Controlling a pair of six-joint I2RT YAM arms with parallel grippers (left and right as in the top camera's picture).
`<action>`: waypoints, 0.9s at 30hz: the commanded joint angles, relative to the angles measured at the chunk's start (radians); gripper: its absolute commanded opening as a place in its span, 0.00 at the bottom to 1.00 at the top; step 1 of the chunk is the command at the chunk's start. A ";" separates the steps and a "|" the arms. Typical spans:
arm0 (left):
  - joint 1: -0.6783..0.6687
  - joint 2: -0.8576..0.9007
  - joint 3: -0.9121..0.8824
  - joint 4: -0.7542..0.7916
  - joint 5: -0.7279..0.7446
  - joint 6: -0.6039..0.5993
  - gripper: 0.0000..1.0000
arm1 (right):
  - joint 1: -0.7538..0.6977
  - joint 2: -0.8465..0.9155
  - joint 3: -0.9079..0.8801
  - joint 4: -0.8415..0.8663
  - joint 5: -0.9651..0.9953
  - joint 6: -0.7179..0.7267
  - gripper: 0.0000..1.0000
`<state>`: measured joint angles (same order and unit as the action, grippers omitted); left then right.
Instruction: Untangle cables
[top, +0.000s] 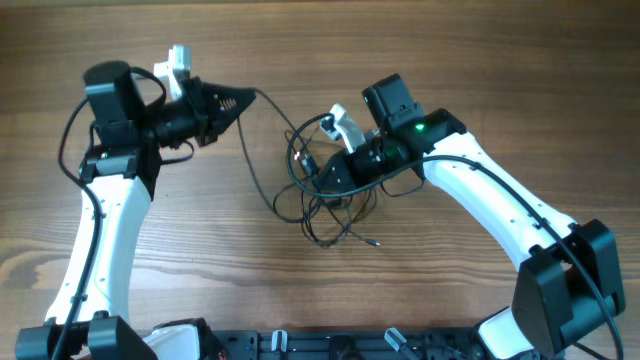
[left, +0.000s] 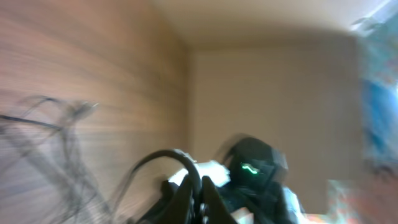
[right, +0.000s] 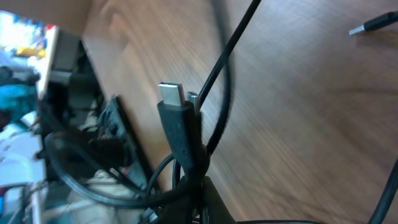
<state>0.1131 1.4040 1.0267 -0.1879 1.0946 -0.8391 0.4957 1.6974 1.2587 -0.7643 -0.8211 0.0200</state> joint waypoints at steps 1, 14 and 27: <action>0.006 -0.013 0.001 -0.237 -0.442 0.320 0.04 | -0.012 -0.026 -0.002 -0.013 -0.142 -0.093 0.04; -0.087 -0.013 0.001 -0.396 -0.316 0.369 0.86 | -0.095 -0.177 -0.002 -0.031 0.015 -0.075 0.04; -0.334 -0.013 0.001 -0.343 -0.287 0.626 0.56 | -0.095 -0.176 -0.002 -0.002 0.163 0.017 0.04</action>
<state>-0.2394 1.4021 1.0252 -0.5510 0.7578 -0.2462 0.3985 1.5448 1.2579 -0.7727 -0.7033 0.0120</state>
